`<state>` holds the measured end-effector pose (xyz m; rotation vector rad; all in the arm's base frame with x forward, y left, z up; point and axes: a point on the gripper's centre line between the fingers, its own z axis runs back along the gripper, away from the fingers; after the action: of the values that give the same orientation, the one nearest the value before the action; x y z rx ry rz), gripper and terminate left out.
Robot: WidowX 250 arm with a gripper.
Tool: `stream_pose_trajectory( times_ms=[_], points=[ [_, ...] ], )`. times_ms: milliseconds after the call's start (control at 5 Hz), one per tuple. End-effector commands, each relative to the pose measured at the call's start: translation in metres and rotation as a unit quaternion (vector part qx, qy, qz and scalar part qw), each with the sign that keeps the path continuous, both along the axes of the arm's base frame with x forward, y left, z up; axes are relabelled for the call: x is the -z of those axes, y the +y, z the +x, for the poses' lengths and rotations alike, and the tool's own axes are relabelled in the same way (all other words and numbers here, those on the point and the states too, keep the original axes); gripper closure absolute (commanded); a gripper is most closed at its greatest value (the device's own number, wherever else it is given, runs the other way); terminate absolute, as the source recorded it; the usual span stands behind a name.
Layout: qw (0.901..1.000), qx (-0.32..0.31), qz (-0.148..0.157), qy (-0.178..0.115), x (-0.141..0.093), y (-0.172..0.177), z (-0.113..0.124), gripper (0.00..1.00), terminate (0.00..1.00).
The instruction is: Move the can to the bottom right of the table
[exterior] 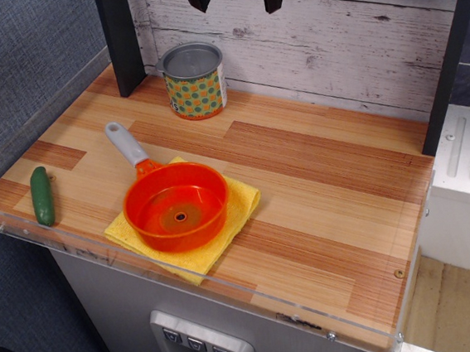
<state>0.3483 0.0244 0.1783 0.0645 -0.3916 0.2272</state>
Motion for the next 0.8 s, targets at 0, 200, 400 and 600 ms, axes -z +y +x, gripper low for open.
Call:
stream_pose_trajectory(
  times_ms=[0, 200, 400, 600],
  points=[
    [1.0000, 0.000, 0.000, 0.000, 0.000, 0.000, 0.000, 0.00, 0.00],
    [0.9962, -0.087, 0.001, 0.000, 0.012, 0.013, 0.003, 0.00, 0.00],
    [0.9776, -0.210, 0.004, 0.008, 0.023, 0.040, 0.007, 0.00, 0.00],
    [0.9437, -0.330, -0.020, -0.019, 0.034, 0.064, 0.011, 0.00, 0.00]
  ],
)
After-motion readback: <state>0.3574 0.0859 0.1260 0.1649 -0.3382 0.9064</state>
